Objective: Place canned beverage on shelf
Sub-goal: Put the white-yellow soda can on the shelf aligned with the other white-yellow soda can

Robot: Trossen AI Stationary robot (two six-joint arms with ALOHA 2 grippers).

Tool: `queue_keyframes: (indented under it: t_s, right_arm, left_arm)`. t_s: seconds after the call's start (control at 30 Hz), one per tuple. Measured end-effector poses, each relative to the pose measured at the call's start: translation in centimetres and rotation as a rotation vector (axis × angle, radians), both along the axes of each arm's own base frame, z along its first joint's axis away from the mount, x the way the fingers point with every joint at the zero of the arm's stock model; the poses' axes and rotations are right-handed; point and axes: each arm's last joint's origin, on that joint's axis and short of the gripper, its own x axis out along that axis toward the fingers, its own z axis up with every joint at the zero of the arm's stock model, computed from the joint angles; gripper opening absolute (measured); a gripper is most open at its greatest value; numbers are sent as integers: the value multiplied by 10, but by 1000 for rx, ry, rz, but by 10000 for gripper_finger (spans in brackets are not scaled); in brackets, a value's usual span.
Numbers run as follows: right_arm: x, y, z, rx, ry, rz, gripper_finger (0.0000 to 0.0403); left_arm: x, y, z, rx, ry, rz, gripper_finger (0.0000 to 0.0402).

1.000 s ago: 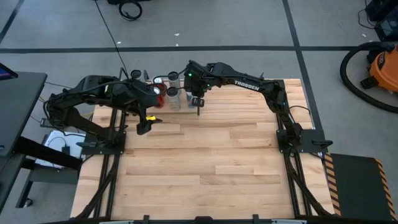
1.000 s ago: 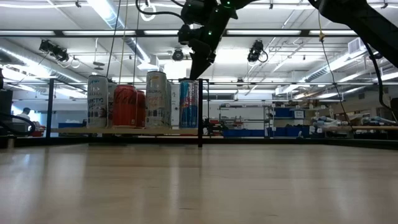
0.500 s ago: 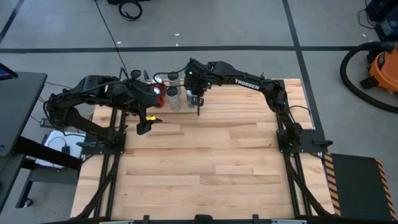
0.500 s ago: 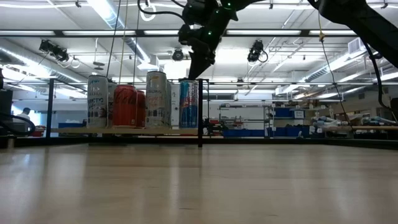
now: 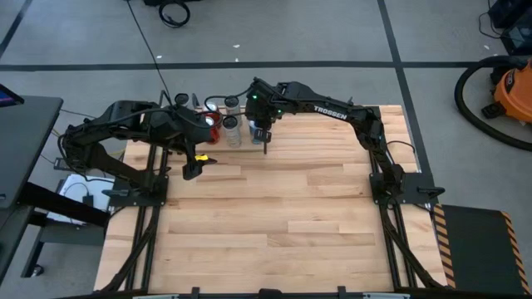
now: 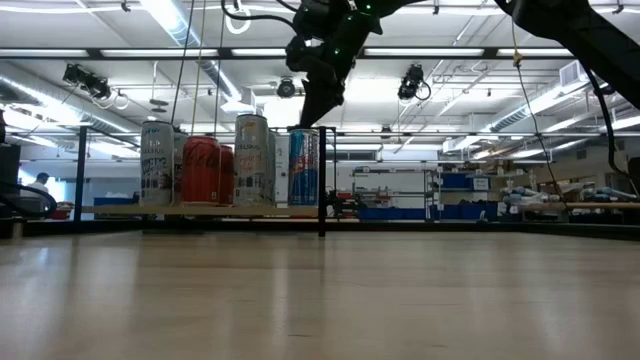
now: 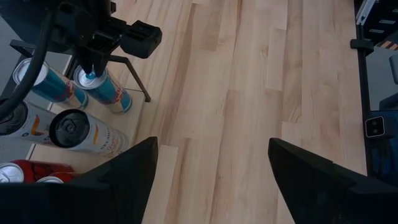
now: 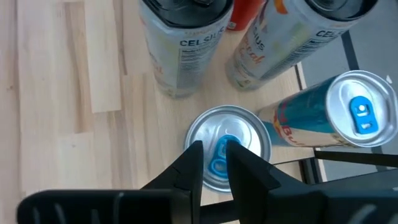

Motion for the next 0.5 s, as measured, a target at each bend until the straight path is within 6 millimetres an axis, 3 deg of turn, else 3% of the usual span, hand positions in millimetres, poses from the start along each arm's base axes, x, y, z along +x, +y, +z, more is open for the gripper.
queue_keyframes:
  t_s: [0.5]
  right_arm:
    - [4, -1, -13, -2, -9, 0, 79]
  left_arm:
    - [0, 0, 0, 0, 0, 0, 307]
